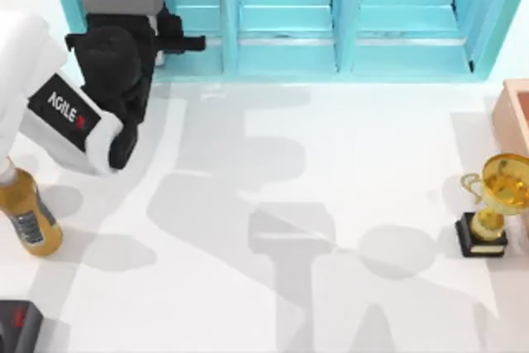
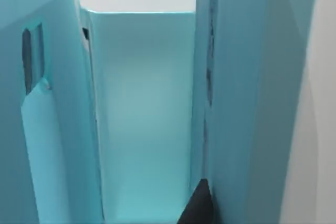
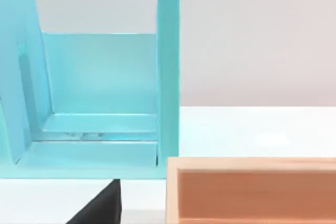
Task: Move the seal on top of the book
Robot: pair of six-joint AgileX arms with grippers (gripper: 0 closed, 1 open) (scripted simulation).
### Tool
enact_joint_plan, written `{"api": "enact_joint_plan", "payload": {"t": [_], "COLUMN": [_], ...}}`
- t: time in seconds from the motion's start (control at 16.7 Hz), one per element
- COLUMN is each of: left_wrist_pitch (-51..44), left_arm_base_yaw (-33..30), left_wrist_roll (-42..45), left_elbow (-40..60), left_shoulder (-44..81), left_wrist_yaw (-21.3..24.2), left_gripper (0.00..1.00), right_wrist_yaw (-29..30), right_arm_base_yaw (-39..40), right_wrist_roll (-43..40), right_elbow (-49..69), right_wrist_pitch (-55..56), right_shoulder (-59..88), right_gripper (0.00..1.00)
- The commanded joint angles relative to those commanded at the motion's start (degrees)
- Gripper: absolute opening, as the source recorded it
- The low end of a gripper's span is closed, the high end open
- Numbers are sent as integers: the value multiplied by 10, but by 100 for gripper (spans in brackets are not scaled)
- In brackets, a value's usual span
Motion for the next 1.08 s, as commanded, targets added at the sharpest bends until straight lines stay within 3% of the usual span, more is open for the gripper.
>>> {"api": "enact_joint_plan", "payload": {"t": [0.3, 0.84, 1.08], "left_wrist_pitch": [-61, -280, -344], "left_arm_base_yaw": [-25, -79, -101], "left_wrist_roll": [-3, 4, 5], "left_elbow": [-54, -247, -301], "left_shoulder": [-90, -517, -647], "left_wrist_yaw": [-9, -85, -112], "left_gripper": [0, 0, 0], "right_wrist_yaw": [0, 0, 0], "right_arm_base_yaw": [0, 0, 0], "right_wrist_roll": [0, 0, 0], "right_elbow": [0, 0, 0], "right_wrist_pitch": [0, 0, 0], "right_shoulder": [0, 0, 0], "right_gripper": [100, 100, 100]}}
